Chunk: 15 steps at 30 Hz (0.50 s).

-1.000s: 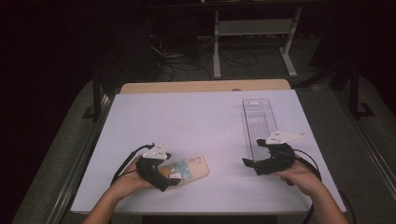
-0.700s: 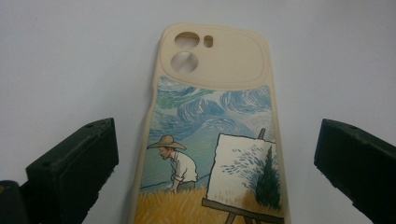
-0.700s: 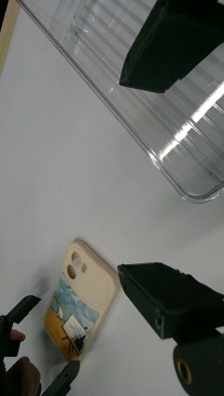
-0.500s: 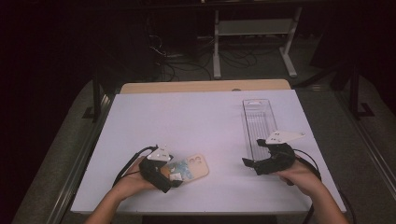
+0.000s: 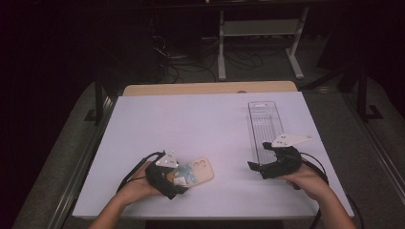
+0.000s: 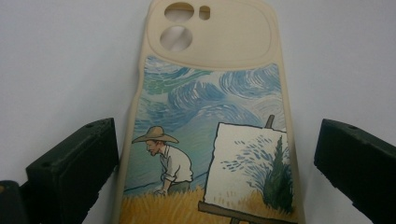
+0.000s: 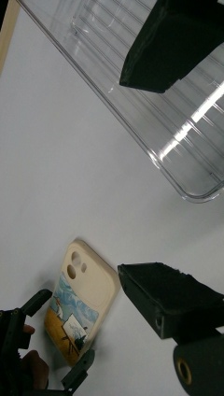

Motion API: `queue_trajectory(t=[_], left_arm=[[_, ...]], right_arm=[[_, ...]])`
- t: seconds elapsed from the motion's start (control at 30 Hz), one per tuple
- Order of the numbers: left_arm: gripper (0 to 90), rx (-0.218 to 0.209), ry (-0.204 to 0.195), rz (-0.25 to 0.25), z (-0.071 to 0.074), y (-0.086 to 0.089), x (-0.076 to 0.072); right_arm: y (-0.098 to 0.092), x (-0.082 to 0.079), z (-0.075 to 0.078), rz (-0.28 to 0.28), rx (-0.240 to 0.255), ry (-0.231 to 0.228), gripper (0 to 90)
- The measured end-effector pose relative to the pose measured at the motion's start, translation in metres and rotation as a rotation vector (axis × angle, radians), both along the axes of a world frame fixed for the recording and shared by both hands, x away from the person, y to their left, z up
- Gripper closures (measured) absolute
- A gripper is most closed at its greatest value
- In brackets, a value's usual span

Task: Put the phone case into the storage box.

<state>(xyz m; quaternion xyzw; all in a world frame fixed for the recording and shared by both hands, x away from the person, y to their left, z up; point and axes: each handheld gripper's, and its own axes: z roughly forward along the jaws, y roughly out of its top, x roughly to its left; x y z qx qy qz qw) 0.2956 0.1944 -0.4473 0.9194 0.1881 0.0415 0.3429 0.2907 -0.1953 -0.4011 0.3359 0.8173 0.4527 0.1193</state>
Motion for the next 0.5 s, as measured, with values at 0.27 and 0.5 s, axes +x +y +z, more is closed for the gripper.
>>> queue_trajectory(t=[0.27, 0.5], left_arm=[[0.0, 0.012, 0.001, -0.003, -0.002, -0.0007, -0.0001], [2.0, 0.036, -0.035, -0.014, -0.0028, -0.0004, -0.0016]], right_arm=[[0.0001, -0.0001, 0.0, 0.0, -0.001, 0.0, 7.9], [0.0003, -0.0003, 0.0001, -0.004, 0.004, 0.003, 7.9]])
